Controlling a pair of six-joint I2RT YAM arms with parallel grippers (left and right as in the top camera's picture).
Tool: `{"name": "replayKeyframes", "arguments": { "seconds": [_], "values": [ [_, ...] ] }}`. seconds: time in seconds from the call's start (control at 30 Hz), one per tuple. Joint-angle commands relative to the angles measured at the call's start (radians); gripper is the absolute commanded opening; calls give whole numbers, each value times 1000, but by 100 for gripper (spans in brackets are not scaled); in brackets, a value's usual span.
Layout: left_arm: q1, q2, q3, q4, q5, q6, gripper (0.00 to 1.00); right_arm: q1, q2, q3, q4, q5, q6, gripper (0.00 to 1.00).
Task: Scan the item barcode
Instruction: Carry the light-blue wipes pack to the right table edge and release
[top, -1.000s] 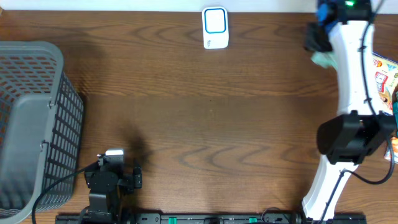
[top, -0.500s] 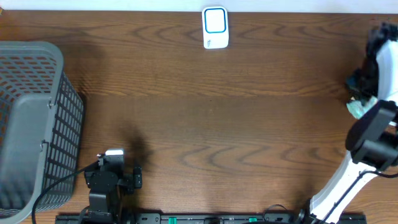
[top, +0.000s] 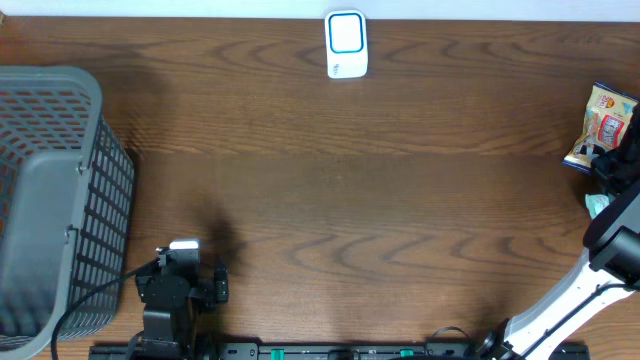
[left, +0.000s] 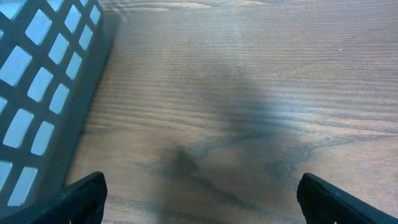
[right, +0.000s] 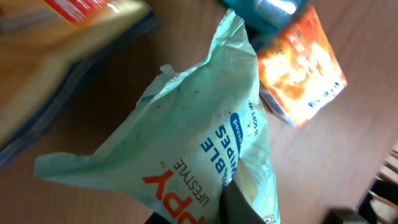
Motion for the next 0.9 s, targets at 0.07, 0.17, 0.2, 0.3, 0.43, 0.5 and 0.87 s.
{"name": "replayKeyframes", "arguments": {
  "seconds": [0.07,0.17,0.2,0.3,0.43,0.5,0.87],
  "values": [
    [3,-5,-8,-11,-6,6,98,5,-7,63,19,-119,-120,30],
    [3,-5,-8,-12,-6,6,98,16,-32,109,-12,-132,-149,59],
    [3,-5,-8,-11,-6,6,98,18,-42,119,-20,-132,-149,59],
    [3,-5,-8,-11,-6,6,98,29,-113,144,-53,-152,-149,59],
    [3,-5,-8,-11,-6,6,98,53,-253,144,-81,-218,-150,57],
    [3,-5,-8,-11,-6,6,98,74,-339,144,-90,-277,-166,58],
    [3,-5,-8,-12,-6,6,98,317,-795,144,-74,-730,-534,99]
  ]
}}
